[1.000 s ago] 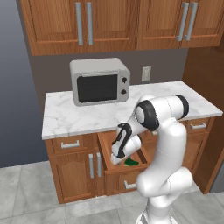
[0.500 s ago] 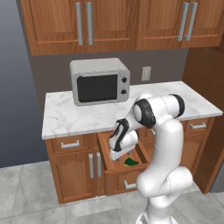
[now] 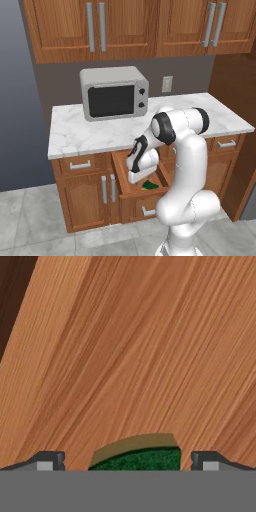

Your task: Restock the sink supplies by placing the sponge and soap dispenser on the counter and next to the sink. Make sure the soap dispenser is upright.

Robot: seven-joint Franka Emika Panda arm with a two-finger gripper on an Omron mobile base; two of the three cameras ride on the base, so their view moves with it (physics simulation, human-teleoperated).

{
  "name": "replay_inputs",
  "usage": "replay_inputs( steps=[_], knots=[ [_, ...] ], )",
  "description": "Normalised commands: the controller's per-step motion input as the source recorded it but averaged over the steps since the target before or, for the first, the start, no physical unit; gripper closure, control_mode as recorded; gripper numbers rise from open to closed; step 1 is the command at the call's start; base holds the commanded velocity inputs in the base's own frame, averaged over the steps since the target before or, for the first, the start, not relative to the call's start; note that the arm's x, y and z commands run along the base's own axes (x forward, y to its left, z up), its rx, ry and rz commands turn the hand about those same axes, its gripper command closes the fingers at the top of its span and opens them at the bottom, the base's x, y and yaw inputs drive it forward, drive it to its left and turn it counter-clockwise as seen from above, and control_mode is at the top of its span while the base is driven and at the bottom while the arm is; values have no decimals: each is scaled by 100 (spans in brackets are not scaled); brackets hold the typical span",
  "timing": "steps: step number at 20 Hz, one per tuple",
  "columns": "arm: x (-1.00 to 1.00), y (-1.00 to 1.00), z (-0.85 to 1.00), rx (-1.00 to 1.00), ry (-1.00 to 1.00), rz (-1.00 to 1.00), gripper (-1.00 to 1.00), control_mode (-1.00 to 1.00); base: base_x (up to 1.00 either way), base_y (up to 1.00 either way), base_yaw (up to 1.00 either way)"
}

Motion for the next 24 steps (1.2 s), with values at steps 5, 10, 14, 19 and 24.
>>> replay_inputs(
  steps=[5,10,14,19,24],
  knots=[
    [-17,-1,-25,0,0,0,-100,-100,0,0,0],
    [0,-2,-10,0,0,0,-100,-100,0,0,0],
    [0,-7,-5,0,0,0,-100,-100,0,0,0],
    [0,-11,-4,0,0,0,-100,-100,0,0,0],
    [0,-13,-15,0,0,0,-100,-100,0,0,0]
  ],
)
